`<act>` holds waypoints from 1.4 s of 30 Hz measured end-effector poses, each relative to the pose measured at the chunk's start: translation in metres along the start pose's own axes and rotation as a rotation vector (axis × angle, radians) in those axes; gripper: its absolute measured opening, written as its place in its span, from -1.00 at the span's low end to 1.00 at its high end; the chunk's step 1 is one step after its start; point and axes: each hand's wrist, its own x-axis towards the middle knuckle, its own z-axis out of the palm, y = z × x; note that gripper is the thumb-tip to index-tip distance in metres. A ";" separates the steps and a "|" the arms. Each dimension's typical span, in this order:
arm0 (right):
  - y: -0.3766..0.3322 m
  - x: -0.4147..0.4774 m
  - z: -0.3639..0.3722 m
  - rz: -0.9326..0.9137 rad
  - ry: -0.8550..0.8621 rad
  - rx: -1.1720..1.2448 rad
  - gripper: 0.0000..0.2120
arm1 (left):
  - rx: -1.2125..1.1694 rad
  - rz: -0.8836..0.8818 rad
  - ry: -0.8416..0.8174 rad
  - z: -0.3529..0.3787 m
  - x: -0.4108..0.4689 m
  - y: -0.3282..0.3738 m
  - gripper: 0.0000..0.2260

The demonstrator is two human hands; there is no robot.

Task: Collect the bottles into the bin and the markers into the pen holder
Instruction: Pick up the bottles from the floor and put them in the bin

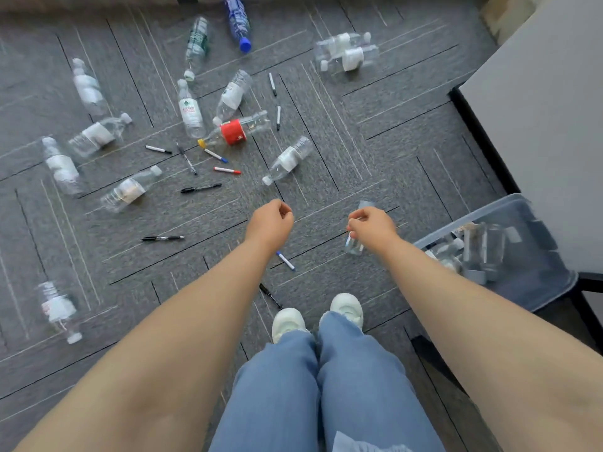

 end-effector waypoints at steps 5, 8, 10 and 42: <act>0.060 0.093 0.024 0.072 0.078 0.010 -0.83 | 0.026 0.043 -0.016 0.076 0.085 -0.027 -0.82; 0.095 0.136 0.039 0.145 0.106 -0.025 -0.67 | 0.055 0.076 -0.019 0.108 0.131 -0.042 -0.79; 0.120 0.167 0.053 0.192 0.114 -0.056 -0.56 | 0.095 0.105 -0.024 0.131 0.164 -0.049 -0.76; 0.074 0.312 0.034 -0.052 0.187 0.049 -0.28 | 0.267 -0.031 0.119 0.158 0.352 -0.071 -0.12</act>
